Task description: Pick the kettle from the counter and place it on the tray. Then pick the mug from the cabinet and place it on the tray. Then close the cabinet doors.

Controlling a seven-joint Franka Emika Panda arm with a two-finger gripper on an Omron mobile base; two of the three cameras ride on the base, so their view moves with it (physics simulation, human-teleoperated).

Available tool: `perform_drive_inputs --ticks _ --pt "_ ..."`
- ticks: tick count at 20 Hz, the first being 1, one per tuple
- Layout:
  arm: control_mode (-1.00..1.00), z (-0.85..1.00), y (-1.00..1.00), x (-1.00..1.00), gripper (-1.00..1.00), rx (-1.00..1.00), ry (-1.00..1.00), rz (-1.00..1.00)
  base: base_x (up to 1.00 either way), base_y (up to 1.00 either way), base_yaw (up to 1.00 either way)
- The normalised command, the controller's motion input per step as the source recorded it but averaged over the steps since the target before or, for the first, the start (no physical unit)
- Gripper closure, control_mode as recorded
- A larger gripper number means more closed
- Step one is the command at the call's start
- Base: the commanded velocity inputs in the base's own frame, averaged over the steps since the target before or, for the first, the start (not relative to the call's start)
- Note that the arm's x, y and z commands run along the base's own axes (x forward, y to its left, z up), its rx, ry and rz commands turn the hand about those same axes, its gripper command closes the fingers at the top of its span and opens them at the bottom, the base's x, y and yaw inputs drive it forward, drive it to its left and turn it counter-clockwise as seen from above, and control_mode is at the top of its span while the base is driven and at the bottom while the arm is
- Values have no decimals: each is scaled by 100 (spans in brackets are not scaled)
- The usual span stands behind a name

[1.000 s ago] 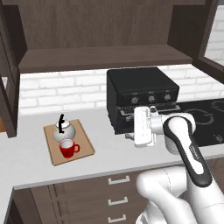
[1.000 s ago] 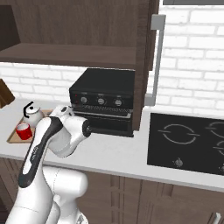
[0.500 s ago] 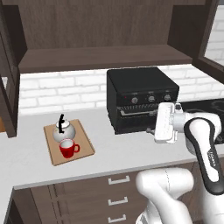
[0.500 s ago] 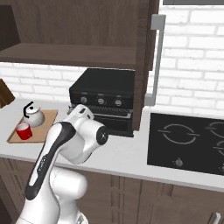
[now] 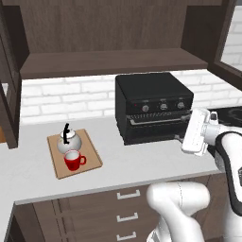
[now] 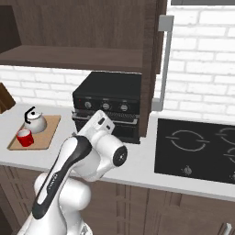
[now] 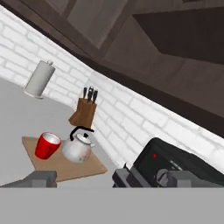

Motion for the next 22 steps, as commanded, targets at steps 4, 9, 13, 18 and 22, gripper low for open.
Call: perform_drive_inputs --ticks 4,9,13,18,22 --pt "-100 0 -46 -5 -100 0 -23 -7 0 0 0" --pt "-100 -8 -25 -3 -100 -3 -9 -3 0 0 0" --pt "-100 -11 -26 -6 -100 -4 -1 -3 0 0 0" --pt "-100 0 -38 -11 -100 0 -1 -14 0 0 0" --pt "-100 0 -45 -3 -100 0 0 -12 0 0 0"
